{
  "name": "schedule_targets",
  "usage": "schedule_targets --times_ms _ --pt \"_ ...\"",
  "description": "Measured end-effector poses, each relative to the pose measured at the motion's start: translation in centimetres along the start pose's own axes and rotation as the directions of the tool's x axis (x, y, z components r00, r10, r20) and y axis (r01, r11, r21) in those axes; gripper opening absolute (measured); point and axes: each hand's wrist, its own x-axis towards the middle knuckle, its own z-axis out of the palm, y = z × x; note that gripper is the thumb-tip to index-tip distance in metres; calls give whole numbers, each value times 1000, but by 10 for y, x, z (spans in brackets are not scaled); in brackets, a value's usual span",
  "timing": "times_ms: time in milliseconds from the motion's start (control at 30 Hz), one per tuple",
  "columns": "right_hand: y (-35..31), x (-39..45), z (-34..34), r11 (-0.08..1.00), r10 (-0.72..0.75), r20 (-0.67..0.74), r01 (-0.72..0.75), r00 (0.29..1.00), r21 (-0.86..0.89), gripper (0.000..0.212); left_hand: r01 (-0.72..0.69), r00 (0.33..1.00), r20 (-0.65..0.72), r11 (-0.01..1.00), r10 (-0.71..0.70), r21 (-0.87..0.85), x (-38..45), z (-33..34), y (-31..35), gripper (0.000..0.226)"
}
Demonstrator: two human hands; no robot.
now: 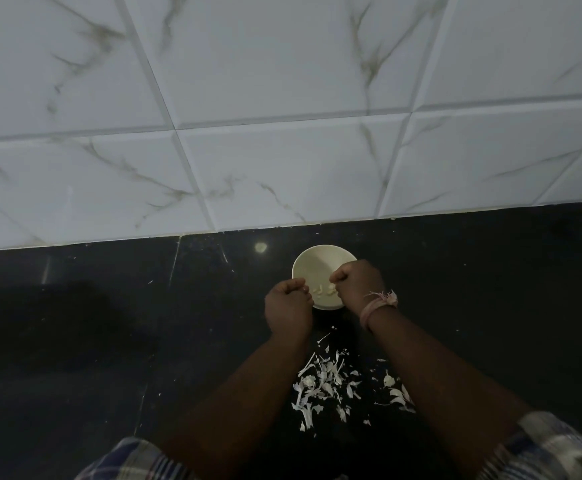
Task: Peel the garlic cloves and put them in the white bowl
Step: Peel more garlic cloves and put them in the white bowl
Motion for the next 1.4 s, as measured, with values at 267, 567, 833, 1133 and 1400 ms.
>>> schedule_targets --times_ms 267,567,833,1133,1400 --pt "13 -39 -13 881 164 -97 -102 982 463 26 109 994 -5 993 -109 42 -16 -12 -43 13" --pt "67 -134 31 983 -93 54 83 994 164 34 311 947 92 950 -308 -13 -62 -24 -52 27" --pt "77 -163 47 956 -290 95 282 952 84 49 475 861 261 874 -438 -100 -69 -24 -35 31" --pt "57 -165 45 943 -333 125 329 935 48 50 428 873 259 904 -413 -1 -71 -28 -51 23" --pt "98 -132 0 985 -57 -229 17 972 -174 18 401 887 234 915 -398 37 -68 -24 -71 18"
